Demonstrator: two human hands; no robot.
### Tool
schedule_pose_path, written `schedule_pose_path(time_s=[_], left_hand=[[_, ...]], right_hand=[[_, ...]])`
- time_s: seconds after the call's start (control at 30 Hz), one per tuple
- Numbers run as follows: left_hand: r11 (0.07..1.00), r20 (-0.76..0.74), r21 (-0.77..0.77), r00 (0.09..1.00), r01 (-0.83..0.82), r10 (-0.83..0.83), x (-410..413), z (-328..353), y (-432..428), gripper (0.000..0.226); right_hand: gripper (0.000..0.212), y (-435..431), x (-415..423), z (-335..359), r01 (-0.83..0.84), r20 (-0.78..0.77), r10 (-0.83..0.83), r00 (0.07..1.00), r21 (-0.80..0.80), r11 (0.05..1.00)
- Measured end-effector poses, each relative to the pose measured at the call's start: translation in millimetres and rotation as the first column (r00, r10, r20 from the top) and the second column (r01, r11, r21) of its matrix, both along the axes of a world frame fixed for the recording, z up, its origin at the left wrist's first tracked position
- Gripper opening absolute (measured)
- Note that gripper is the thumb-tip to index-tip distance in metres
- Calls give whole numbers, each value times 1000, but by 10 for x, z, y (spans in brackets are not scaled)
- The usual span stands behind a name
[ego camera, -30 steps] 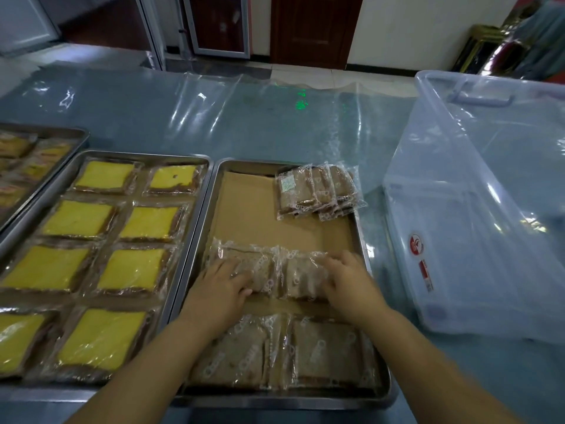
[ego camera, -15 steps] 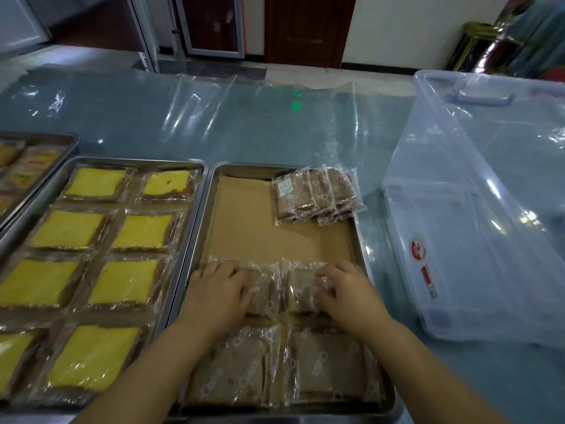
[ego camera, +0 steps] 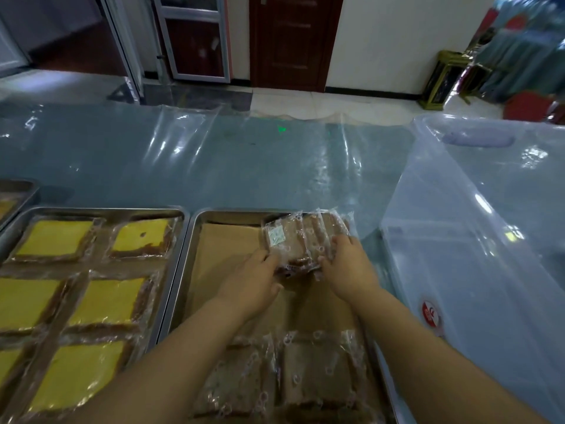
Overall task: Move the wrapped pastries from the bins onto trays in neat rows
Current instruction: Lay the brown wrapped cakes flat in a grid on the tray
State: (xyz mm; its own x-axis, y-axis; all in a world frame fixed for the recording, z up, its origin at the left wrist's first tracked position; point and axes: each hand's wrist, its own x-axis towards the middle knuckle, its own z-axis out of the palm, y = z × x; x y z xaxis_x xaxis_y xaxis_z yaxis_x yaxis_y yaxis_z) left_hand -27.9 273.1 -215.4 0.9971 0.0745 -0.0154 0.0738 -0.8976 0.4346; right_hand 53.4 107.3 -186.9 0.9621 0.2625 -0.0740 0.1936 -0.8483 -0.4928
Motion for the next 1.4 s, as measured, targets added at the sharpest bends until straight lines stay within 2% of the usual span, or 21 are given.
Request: schedule_pose_path(time_s=[0.1,0.17,0.23,0.37,0.57,0.7,0.83,0.9,0.97,1.03,1.1,1.2,1.3,1.33,1.4], left_hand=[[997,-90,-81,996,-3,-5,230,-102,-48,65],[995,-118,-97,993,1,-12,328,-175,-76,80],[996,-113,-86,994,-2,-7,387,-249,-103,86],[996,-40,-87,999,-5,2,398,-296,-79,70],[981,39,-193,999,-14,22,58,-248,63,57],[968,143,-239,983,-81,118,-267,-170,218,48],[910,220,-389,944,-144,244,-505,38,315,29],[856,213,-476,918,-200,333,-577,135,342,23],[788,146,-543,892,-290,429,-606,190,383,21],[755,80,-549,877,-359,475,-626,181,420,17],[765,5,-476,869,-433,495,-653,158,441,20],[867,-15,-193,884,-460,467,-722,48,479,44],[936,56,-29,935,-350,351,-773,-77,477,47],[957,56,-3,955,-291,291,-783,-115,474,44],[985,19,88,989,-148,146,-788,-173,467,37]], right_hand=[[28,38,107,-48,1,-16,-2,1000,-39,999],[21,52,157,-83,-3,-28,1,1000,-52,999],[20,61,192,-115,-7,-46,5,999,-53,999],[29,48,228,-143,54,-117,-47,992,59,997],[30,2,183,-119,76,-132,-53,990,178,981],[37,-31,117,-123,107,-149,-67,987,281,954],[35,-51,53,-117,163,-150,-115,982,366,916],[33,-37,37,-106,156,-107,-124,986,389,908],[31,-8,26,-74,141,-70,-123,990,428,893],[29,26,7,-31,109,-31,-106,994,448,888],[31,65,-17,20,59,25,-81,996,478,876],[32,122,-59,61,-107,214,9,977,454,885],[29,187,-106,7,-338,409,200,890,299,892],[28,210,-116,-41,-396,416,284,864,213,893],[32,269,-116,-162,-459,301,440,846,-9,888]])
